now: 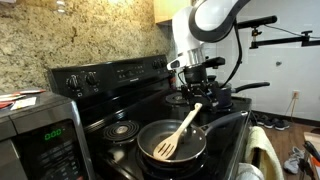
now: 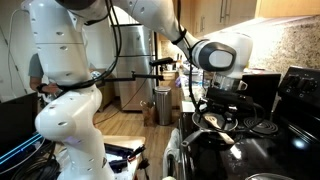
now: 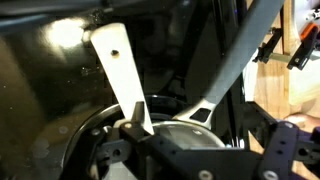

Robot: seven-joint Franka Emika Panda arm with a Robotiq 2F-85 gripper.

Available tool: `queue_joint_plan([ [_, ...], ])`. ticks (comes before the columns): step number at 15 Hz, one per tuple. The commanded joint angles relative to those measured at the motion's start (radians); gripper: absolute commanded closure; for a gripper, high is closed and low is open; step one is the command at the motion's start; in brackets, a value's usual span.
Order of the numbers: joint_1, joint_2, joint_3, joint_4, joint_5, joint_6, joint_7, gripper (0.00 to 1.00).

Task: Remove the wooden spatula from the pan, put it on the countertop, and then remove the lid from the pot and put it on the pan

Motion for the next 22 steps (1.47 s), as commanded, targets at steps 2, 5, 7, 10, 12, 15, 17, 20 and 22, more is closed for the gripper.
queue_joint_plan([
  [2, -0.043, 0.069, 0.043, 0.045, -0.089, 0.030, -0.074, 0.00],
  [5, -0.057, 0.083, 0.051, 0.058, -0.137, 0.055, -0.065, 0.00],
  [7, -0.062, 0.089, 0.053, 0.064, -0.151, 0.065, -0.057, 0.00],
  [10, -0.068, 0.087, 0.059, 0.070, -0.141, 0.065, -0.054, 0.00],
  [12, -0.069, 0.085, 0.060, 0.072, -0.139, 0.071, -0.052, 0.00],
  [15, -0.071, 0.091, 0.062, 0.069, -0.138, 0.100, -0.061, 0.00],
  [17, -0.075, 0.099, 0.065, 0.068, -0.129, 0.119, -0.076, 0.00],
  [20, -0.083, 0.108, 0.070, 0.065, -0.128, 0.138, -0.117, 0.00],
  [22, -0.085, 0.110, 0.075, 0.066, -0.126, 0.124, -0.181, 0.00],
])
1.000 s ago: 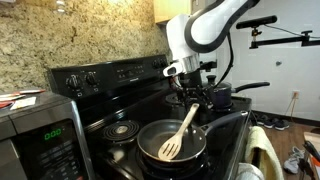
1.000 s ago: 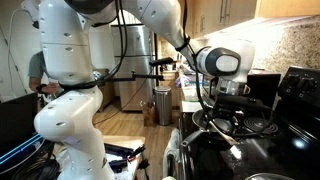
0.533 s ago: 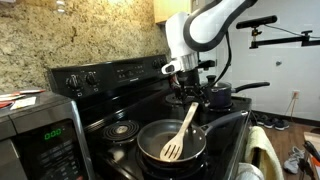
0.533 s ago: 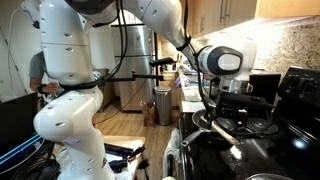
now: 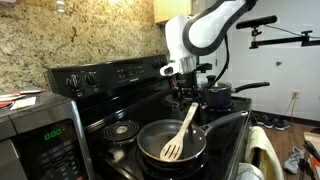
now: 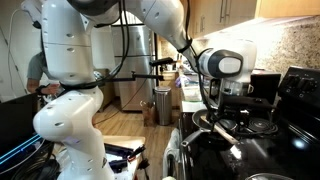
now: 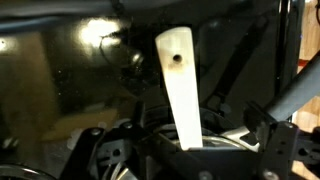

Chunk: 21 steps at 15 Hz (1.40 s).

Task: Remove the wooden spatula from the pan, put it on the countertop, and then remove the lid from the pot and put it on the pan

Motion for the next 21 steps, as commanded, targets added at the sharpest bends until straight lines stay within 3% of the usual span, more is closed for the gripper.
queue_joint_plan([
  [1, -0.031, 0.008, 0.028, 0.005, 0.004, 0.005, -0.127, 0.18],
  [13, -0.031, 0.004, 0.036, 0.014, 0.007, -0.032, -0.236, 0.98],
  [14, -0.032, 0.001, 0.037, 0.016, 0.015, -0.042, -0.234, 0.93],
  [21, -0.032, -0.053, 0.043, 0.075, 0.075, -0.148, -0.242, 0.93],
])
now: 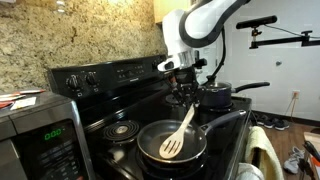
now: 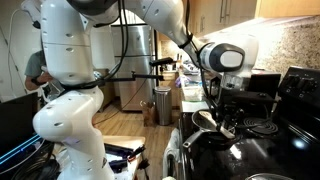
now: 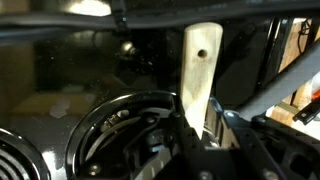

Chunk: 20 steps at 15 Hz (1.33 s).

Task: Remove the wooden spatula from the pan, put it on the countertop, and then remove the lid from the pot and put it on the pan

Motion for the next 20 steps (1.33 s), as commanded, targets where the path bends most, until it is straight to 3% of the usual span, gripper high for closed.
queue_joint_plan([
  [1, -0.020, -0.050, 0.020, 0.044, 0.058, -0.076, -0.037, 0.93],
  [5, -0.003, -0.087, 0.033, 0.094, 0.075, -0.161, -0.040, 0.93],
  [7, 0.014, -0.084, 0.054, 0.118, 0.105, -0.209, -0.106, 0.93],
  [11, 0.054, -0.018, 0.105, 0.158, 0.180, -0.256, -0.188, 0.93],
  [15, 0.082, 0.068, 0.146, 0.211, 0.190, -0.267, -0.179, 0.93],
  [16, 0.077, 0.018, 0.142, 0.155, 0.164, -0.233, -0.144, 0.73],
  [19, 0.083, 0.064, 0.153, 0.186, 0.164, -0.234, -0.144, 0.73],
  [20, 0.083, 0.067, 0.153, 0.190, 0.164, -0.234, -0.144, 0.93],
])
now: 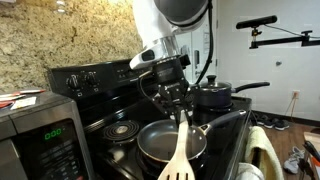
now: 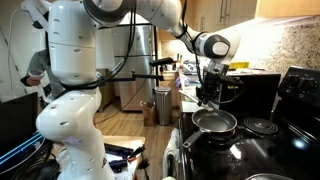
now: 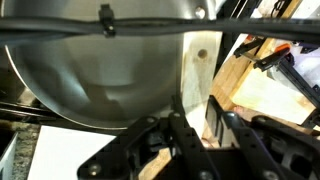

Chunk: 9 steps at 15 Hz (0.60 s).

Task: Remove the wooden spatula from the pan, put it on the countertop, and then remove the lid from the pot and put it on the pan

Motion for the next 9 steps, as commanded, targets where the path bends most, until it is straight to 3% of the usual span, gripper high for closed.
queue_joint_plan([
  [1, -0.007, -0.011, 0.006, -0.005, -0.008, -0.005, 0.045, 0.93],
  [5, 0.031, 0.090, 0.029, 0.122, -0.033, -0.017, 0.186, 0.93],
  [9, 0.085, 0.227, 0.075, 0.282, -0.043, -0.060, 0.231, 0.93],
])
